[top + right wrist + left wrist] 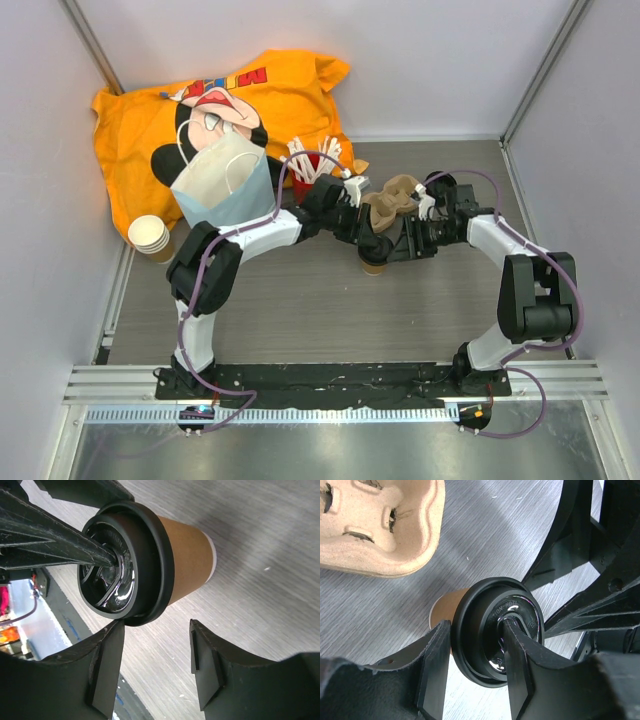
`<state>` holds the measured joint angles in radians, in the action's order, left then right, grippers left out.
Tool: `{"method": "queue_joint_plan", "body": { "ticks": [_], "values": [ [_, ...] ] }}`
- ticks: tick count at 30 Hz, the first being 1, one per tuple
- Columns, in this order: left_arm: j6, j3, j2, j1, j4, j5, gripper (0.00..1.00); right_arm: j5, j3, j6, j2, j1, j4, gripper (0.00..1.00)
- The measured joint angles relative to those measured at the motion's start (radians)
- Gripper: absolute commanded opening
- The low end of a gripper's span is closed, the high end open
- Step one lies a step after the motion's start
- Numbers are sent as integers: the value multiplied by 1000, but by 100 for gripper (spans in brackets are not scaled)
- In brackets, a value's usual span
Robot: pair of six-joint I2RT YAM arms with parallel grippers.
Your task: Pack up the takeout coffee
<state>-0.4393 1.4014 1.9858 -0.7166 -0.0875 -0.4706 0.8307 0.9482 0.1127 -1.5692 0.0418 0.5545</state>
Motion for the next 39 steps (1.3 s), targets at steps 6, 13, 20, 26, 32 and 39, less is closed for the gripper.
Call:
{"method": "queue_joint_plan", "body": {
  "ticks": [6, 13, 20, 26, 32, 39],
  "values": [
    [0, 4, 0, -3, -1, 11, 47, 9, 42, 24, -1, -23, 21, 60],
    [1, 13, 0, -3, -14, 15, 54, 81, 101, 17, -19, -30, 23, 62],
    [1, 14, 0, 8, -27, 21, 68, 92, 121, -19, -85, -30, 2, 62],
    [1, 14, 0, 21, -42, 6, 75, 95, 117, -52, -94, -27, -30, 63],
    [1, 6, 0, 33, -49, -31, 80, 96, 117, -67, -94, -10, -42, 63],
    [0, -5, 0, 38, -52, -80, 84, 95, 117, -67, -94, 20, -51, 63]
  ]
}}
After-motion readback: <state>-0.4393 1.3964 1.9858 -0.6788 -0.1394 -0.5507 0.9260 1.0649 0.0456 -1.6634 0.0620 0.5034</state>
